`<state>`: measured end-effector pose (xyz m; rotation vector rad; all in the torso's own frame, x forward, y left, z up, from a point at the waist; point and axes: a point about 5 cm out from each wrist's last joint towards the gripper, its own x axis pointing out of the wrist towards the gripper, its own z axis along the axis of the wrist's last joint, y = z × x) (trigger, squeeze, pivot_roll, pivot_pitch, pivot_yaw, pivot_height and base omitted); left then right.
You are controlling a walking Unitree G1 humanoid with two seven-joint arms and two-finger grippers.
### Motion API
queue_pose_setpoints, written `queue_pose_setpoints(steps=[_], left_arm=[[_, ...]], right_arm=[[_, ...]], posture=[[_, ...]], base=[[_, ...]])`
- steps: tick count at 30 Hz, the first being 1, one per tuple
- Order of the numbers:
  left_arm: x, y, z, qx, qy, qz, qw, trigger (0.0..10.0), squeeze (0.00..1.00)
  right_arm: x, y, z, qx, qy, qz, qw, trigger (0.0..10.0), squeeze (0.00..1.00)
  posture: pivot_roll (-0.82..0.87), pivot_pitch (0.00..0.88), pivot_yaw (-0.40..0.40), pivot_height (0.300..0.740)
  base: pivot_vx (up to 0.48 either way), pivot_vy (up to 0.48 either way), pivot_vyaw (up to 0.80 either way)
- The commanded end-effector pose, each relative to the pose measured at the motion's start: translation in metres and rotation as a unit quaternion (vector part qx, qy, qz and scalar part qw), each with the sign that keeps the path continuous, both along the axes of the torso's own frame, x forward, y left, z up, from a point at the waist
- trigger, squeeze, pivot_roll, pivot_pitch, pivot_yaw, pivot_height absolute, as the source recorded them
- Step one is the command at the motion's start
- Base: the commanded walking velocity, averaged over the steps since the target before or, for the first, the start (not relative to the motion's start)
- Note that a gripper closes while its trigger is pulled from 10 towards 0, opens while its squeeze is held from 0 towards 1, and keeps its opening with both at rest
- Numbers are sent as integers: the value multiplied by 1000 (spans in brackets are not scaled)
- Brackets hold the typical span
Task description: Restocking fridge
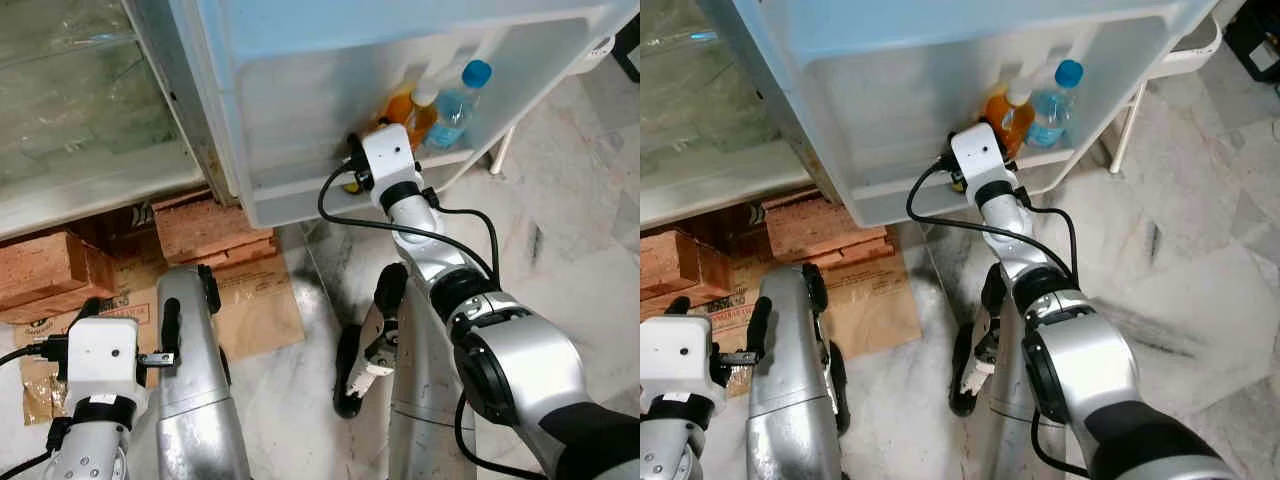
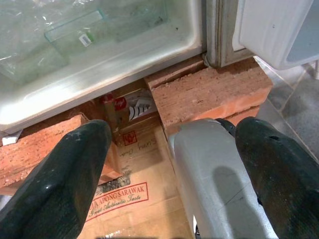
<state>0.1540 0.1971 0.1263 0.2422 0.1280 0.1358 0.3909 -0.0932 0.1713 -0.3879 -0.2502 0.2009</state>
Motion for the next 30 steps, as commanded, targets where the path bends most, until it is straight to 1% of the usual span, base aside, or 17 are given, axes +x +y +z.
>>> queue_pose_setpoints(steps=[1,5,11,13,17,19,20,23,26,28,29,30], left_arm=[[-3,0,-6,0,23,0,1000,10000,0],[-2,0,-7,0,23,-1,1000,10000,0],[2,1,-9,2,20,0,1000,10000,0],[6,1,-11,2,16,2,1000,10000,0],[12,1,-13,1,14,4,1000,10000,0],[20,1,-16,-2,11,4,1000,10000,0],[20,1,-16,-2,11,4,1000,10000,0],[28,-1,-18,-5,5,-2,1000,10000,0],[34,-2,-20,-5,2,-6,1000,10000,0],[40,-3,-22,-7,-2,-8,1000,10000,0],[40,-3,-22,-7,-2,-8,1000,10000,0],[44,-4,-23,-8,-5,-9,1000,10000,0]], right_arm=[[-1,-20,-17,-2,35,-42,998,10000,996],[-1,-22,-15,0,31,-41,999,10000,1000],[1,-22,-5,17,10,-29,999,10000,1000],[3,-25,7,33,-10,-20,999,10000,1000],[4,-27,16,45,-28,-8,999,10000,1000],[4,-31,21,58,-37,4,998,10000,1000],[4,-31,21,58,-37,4,998,10000,1000],[1,-34,21,79,-40,25,996,10000,1000],[-3,-34,19,97,-39,50,993,10000,1000],[-8,-38,12,98,-42,57,993,10000,1000],[-8,-38,12,98,-42,57,993,10000,1000],[-11,-42,9,94,-45,56,993,10000,1000]], posture=[[303,428,-86,448],[300,424,-86,448],[297,405,-89,448],[286,374,-96,448],[269,342,-103,448],[247,318,-108,448],[247,318,-108,448],[227,290,-110,448],[216,275,-109,448],[198,249,-108,448],[198,249,-108,448],[187,233,-107,448]], base=[[0,0,0],[0,0,0],[0,0,0],[0,0,0],[0,0,0],[0,0,0],[0,0,0],[0,0,0],[0,0,0],[0,0,0],[0,0,0],[0,0,0]])
